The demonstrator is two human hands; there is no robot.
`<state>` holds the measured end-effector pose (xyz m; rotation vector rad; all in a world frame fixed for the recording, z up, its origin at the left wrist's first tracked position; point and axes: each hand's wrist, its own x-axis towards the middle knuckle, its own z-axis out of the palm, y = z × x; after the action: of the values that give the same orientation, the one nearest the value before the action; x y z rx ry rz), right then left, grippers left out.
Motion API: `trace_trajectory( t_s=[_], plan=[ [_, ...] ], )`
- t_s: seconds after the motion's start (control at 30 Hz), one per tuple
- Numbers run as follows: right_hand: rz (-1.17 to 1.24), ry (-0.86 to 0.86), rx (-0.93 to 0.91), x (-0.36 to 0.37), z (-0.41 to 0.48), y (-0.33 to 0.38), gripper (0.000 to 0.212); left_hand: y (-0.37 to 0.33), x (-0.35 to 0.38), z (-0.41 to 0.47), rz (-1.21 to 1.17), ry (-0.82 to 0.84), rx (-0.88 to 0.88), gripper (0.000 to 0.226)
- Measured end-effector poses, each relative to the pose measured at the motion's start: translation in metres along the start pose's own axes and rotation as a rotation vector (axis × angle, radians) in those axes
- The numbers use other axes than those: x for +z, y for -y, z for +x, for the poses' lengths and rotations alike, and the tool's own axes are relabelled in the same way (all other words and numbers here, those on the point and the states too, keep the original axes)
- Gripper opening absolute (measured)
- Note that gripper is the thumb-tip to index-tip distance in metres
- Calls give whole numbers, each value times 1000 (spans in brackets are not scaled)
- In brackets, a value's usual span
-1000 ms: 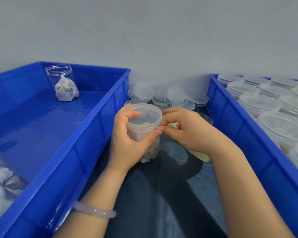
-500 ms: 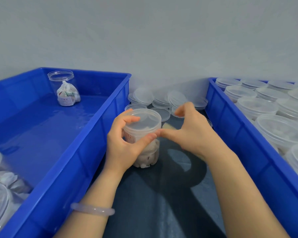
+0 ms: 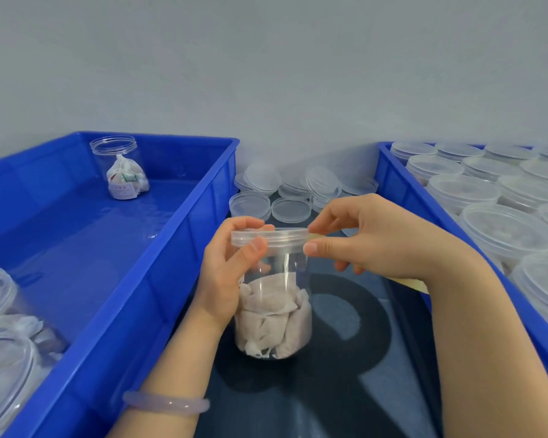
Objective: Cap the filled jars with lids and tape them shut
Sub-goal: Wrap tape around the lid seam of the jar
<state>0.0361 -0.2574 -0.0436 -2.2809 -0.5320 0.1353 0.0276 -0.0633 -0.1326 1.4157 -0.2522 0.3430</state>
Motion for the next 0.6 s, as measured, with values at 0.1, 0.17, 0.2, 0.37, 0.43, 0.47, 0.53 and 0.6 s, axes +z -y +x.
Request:
trace_trajectory(
  t_s=[0.1, 0.17, 0.2, 0.37, 0.43, 0.47, 0.53, 0.6],
  plan=[
    [-4, 1, 6, -1, 2, -3, 23, -1, 1, 0, -1, 14, -22, 55],
    [-2, 24, 39, 0, 5, -7, 26, -1, 0, -1, 2, 29, -32, 64],
    [13, 44, 64, 0, 6, -9, 29, -1, 1, -2, -1, 37, -44, 65],
    [51, 126, 122, 4, 10, -13, 59, -2, -3, -2, -3, 98, -138, 80],
    [35, 96, 124, 8, 13, -11, 61, -4, -1, -1, 35, 76, -192, 90],
    [17, 85, 124, 10, 14, -10, 62, -5, 0, 0, 73, 46, -202, 88],
    [-17, 80, 119, 13, 16, -7, 63, -5, 1, 3, 109, -19, -227, 74],
    [6, 98, 119, 12, 15, -8, 64, -7, 1, 5, 105, -53, -230, 71]
  ],
)
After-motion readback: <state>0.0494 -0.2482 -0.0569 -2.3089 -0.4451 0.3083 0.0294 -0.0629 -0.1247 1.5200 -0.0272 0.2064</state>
